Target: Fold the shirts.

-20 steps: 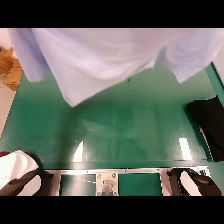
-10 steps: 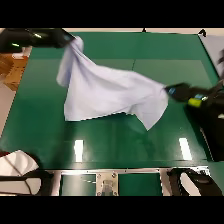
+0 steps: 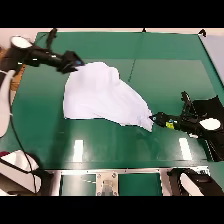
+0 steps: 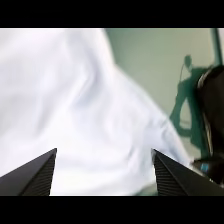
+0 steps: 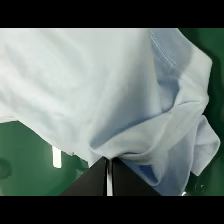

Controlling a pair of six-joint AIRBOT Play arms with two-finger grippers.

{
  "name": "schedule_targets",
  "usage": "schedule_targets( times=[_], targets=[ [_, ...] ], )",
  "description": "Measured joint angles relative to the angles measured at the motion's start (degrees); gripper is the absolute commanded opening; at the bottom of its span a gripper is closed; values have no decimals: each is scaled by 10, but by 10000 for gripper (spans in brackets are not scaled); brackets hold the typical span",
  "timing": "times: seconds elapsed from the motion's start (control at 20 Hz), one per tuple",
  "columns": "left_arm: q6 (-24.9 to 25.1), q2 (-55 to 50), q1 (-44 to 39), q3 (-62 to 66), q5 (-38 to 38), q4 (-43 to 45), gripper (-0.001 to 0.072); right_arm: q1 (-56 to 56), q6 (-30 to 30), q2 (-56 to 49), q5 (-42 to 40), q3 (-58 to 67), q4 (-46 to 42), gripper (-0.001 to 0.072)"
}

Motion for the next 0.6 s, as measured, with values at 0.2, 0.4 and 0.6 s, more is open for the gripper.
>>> schedule_targets(
  times=[0.2, 0.4, 0.6],
  targets=[
    [-47, 100, 56, -118, -76, 138, 663, 0, -1, -3, -5, -3, 0, 17],
    [-58, 202, 96, -315, -20, 222, 661, 0, -1, -3, -6, -5, -1, 17],
    [-23, 220, 94, -458, 84, 189, 521, 1, -1, -3, -7, -5, -1, 18]
  ],
)
